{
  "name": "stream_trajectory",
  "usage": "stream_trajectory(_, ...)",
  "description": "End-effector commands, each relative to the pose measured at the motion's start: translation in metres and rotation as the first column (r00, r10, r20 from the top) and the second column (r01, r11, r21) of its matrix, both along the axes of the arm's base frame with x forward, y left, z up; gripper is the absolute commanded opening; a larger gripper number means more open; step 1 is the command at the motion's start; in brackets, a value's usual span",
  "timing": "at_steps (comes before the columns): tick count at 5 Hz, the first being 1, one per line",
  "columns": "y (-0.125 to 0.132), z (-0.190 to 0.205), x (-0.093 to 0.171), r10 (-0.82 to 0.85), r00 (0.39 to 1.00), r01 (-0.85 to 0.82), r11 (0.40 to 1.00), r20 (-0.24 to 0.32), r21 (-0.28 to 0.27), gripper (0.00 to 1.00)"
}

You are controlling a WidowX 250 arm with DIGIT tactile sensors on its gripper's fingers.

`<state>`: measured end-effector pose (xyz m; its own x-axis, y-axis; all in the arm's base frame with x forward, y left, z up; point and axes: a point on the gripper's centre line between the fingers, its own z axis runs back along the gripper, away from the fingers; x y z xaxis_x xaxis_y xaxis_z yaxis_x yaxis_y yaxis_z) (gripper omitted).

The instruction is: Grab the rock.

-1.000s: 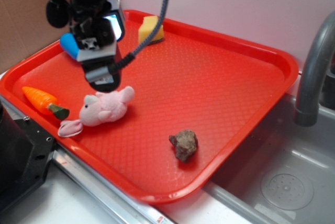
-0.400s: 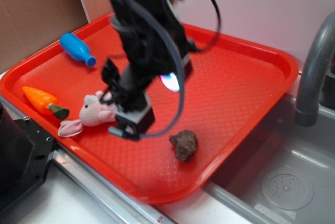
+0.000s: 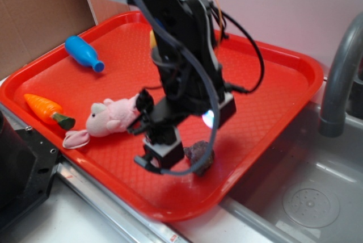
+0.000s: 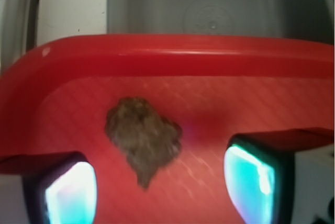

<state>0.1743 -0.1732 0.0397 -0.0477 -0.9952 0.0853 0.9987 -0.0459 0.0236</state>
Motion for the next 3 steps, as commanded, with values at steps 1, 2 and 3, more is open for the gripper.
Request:
stream_trajectory(1, -0.0135, -0.0061, -0.0082, 0.007, 0.999, -0.008, 1.000, -0.035, -0.028, 1.00)
stream_trajectory(2, -0.0197, -0.0135, -0.0073, 0.030, 0.997, -0.031, 1.000, -0.071, -0.002, 0.95)
stream_trajectory(3, -0.0177, -0.0114, -0.0069, 0.060, 0.996, -0.060, 0.998, -0.070, 0.006, 0.00)
